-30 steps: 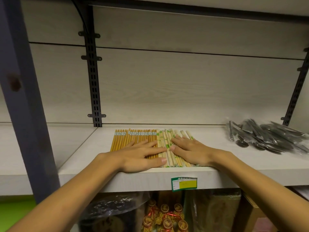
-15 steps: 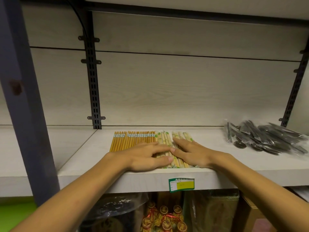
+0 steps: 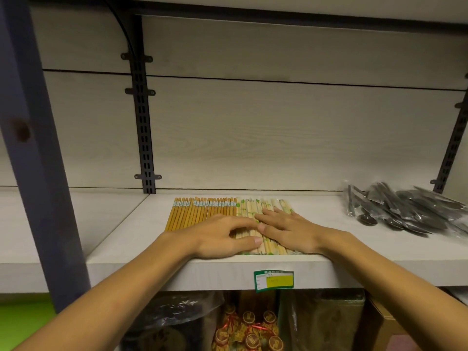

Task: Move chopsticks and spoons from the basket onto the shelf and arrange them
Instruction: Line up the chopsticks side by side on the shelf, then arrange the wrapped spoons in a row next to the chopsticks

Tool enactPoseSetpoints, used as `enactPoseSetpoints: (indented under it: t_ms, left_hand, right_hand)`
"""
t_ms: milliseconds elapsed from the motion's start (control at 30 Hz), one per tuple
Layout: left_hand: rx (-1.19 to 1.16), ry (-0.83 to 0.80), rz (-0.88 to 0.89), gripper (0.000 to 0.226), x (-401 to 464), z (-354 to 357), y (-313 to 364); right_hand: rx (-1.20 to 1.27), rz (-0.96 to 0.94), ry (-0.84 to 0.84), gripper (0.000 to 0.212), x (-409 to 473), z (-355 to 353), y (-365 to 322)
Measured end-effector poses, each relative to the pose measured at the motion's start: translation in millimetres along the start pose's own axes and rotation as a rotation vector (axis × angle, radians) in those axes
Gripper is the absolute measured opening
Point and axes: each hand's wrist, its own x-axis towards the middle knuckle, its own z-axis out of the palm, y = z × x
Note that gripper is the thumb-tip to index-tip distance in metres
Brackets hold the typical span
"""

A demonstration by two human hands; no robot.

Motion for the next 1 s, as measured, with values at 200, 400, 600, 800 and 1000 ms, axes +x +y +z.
enactPoseSetpoints:
  t_ms: [200, 400, 600, 800, 1000]
  left_hand:
    - [0.051, 0.096, 0.013, 0.059, -10.5, -9.2, -7.6]
    - [0.21, -0.044, -0.251, 0.071, -31.6, -13.8, -40.1]
    - [0.133, -0.098, -0.272, 0.073, -35.4, -13.2, -38.7]
    - [0.143, -0.104, -0.258, 0.079, -45.6, -15.7, -31.1]
    - [0.165, 0.052, -0.17, 0.08, -46.6, -23.6, -23.6]
  right_hand:
    - [0.031, -0.033, 0.059, 0.058, -5.2, -5.8, -0.8]
    - [-0.037, -0.072, -0.009, 0.065, -4.9, -2.9, -3.3]
    - [-0.053, -0.05, -0.036, 0.072, -5.3, -3.4, -3.9]
    - [0.03, -0.019, 0.041, 0.08, -8.0, -6.3, -7.6]
    - [0.175, -0.014, 0.389, 0.065, -39.2, -18.0, -18.3]
